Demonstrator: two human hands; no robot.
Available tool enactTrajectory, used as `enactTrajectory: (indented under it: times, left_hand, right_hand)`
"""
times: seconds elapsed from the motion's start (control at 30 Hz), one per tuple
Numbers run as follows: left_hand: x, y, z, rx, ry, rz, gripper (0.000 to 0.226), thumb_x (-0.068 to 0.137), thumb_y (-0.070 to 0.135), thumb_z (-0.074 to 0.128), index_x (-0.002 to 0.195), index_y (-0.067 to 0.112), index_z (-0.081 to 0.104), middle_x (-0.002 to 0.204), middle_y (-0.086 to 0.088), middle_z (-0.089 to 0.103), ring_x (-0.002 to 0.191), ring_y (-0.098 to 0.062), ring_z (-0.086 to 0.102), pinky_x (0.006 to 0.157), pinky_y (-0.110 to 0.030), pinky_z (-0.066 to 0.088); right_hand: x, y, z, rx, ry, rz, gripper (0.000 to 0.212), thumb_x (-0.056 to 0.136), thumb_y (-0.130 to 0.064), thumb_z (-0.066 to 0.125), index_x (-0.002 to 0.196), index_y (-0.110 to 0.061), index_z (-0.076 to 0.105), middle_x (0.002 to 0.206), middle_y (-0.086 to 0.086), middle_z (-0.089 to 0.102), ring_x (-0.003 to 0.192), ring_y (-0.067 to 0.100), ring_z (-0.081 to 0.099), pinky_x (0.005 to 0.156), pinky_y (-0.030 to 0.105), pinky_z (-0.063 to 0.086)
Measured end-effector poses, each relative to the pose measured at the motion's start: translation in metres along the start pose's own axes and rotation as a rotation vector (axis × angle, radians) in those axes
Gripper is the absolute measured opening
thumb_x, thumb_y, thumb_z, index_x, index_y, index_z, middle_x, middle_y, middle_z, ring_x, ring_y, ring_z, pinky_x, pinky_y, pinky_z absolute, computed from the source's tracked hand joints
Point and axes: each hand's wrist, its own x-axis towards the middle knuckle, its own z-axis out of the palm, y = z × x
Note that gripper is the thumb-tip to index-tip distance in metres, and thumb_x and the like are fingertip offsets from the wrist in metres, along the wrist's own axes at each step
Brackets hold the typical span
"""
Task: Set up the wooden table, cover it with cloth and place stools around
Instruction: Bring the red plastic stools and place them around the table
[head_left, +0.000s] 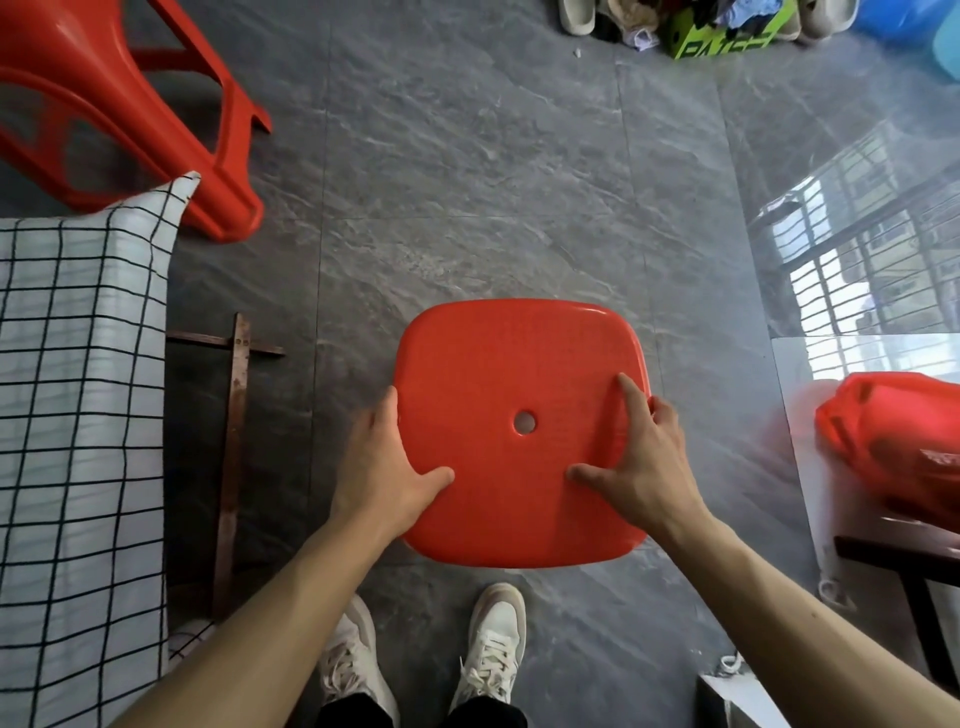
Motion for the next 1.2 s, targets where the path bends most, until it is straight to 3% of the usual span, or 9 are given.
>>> enactTrajectory:
  times: [0.47, 0.67, 0.83, 0.93, 1.2]
  left_hand:
    - [-0.008, 0.002, 0.005, -0.04, 0.023, -0.02, 0.111, 0.065, 0.042, 0.086, 0.152, 0.02, 0.02, 0.141, -0.007, 0.042, 0.128, -0.023, 0.045, 0.105, -0.038, 0.04]
    - [-0.002, 0.001, -0.003, -0.025, -0.046, 0.015, 0.114, 0.068, 0.041, 0.085, 0.154, 0.02, 0.013, 0.151, -0.006, 0.032, 0.137, -0.023, 0.035, 0.112, -0.038, 0.033]
    - [-0.013, 0.002, -0.02, -0.036, -0.047, 0.022, 0.101, 0.073, 0.049, 0.078, 0.152, 0.021, 0.021, 0.149, -0.006, 0.034, 0.136, -0.022, 0.035, 0.108, -0.036, 0.033]
    - [-0.024, 0.011, -0.048, -0.025, -0.004, 0.051, 0.096, 0.076, 0.051, 0.075, 0.151, 0.017, 0.026, 0.152, -0.006, 0.033, 0.139, -0.022, 0.033, 0.112, -0.036, 0.03]
    - [-0.08, 0.042, -0.188, 0.008, 0.164, 0.101, 0.077, 0.078, 0.045, 0.075, 0.141, 0.011, 0.046, 0.143, -0.01, 0.045, 0.132, -0.023, 0.042, 0.11, -0.035, 0.033]
  right_hand:
    - [0.004, 0.006, -0.004, -0.056, -0.016, -0.047, 0.123, 0.062, -0.038, 0.09, 0.155, -0.035, 0.009, 0.154, 0.017, 0.017, 0.141, 0.036, 0.024, 0.114, 0.049, 0.029]
    - [0.004, 0.009, -0.008, -0.09, -0.04, -0.042, 0.124, 0.063, -0.046, 0.088, 0.155, -0.034, 0.006, 0.154, 0.017, 0.016, 0.14, 0.038, 0.025, 0.113, 0.051, 0.031]
    - [-0.002, -0.005, -0.018, -0.16, -0.026, -0.06, 0.118, 0.068, -0.049, 0.083, 0.156, -0.026, 0.007, 0.156, 0.018, 0.016, 0.141, 0.039, 0.025, 0.113, 0.049, 0.029]
    - [-0.016, -0.028, -0.035, -0.163, 0.018, -0.128, 0.108, 0.075, -0.047, 0.078, 0.155, -0.019, 0.01, 0.157, 0.018, 0.017, 0.143, 0.036, 0.022, 0.115, 0.048, 0.029]
    - [-0.087, -0.113, -0.121, -0.208, 0.029, -0.266, 0.095, 0.079, -0.049, 0.072, 0.153, -0.021, 0.02, 0.157, 0.016, 0.02, 0.143, 0.037, 0.022, 0.113, 0.05, 0.032]
